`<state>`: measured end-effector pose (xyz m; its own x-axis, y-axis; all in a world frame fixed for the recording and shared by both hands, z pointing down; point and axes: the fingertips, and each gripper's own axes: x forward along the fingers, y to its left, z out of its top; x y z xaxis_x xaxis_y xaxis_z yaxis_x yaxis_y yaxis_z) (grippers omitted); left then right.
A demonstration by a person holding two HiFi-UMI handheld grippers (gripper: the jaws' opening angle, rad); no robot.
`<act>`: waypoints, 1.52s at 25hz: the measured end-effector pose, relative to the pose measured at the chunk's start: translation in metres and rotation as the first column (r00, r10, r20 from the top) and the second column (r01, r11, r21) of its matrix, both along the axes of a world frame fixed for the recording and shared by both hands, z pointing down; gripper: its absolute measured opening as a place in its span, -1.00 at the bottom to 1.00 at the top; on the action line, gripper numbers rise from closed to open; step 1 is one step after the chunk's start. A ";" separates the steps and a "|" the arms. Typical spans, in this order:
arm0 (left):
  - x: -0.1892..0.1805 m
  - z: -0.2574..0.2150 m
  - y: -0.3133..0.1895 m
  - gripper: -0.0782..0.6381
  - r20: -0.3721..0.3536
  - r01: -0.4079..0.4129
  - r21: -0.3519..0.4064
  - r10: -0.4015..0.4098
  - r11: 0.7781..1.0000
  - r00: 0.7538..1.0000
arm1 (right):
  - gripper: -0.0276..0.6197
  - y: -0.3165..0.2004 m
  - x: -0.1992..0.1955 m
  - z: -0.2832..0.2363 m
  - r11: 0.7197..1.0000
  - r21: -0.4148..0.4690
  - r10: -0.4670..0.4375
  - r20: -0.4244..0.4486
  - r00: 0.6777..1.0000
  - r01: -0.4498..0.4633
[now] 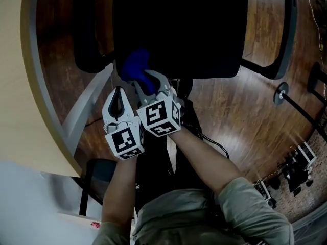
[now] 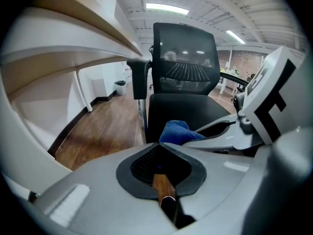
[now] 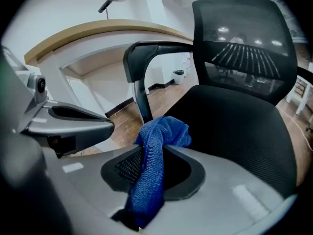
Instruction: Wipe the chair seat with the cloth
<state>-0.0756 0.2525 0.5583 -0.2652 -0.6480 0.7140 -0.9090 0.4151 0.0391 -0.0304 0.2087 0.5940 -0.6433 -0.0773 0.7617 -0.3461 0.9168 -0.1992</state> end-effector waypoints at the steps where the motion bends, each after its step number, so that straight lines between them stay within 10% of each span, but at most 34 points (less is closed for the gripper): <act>1: 0.004 -0.001 -0.006 -0.77 0.000 -0.014 0.003 0.014 1.000 1.000 | -0.61 -0.004 0.005 0.000 1.000 0.001 0.013 -0.002 1.000 -0.013; 38: 0.251 -0.029 -0.190 -0.77 -0.001 -0.454 0.080 0.456 0.887 0.890 | -0.61 -0.166 0.323 -0.011 0.848 0.051 0.529 -0.103 0.842 -0.527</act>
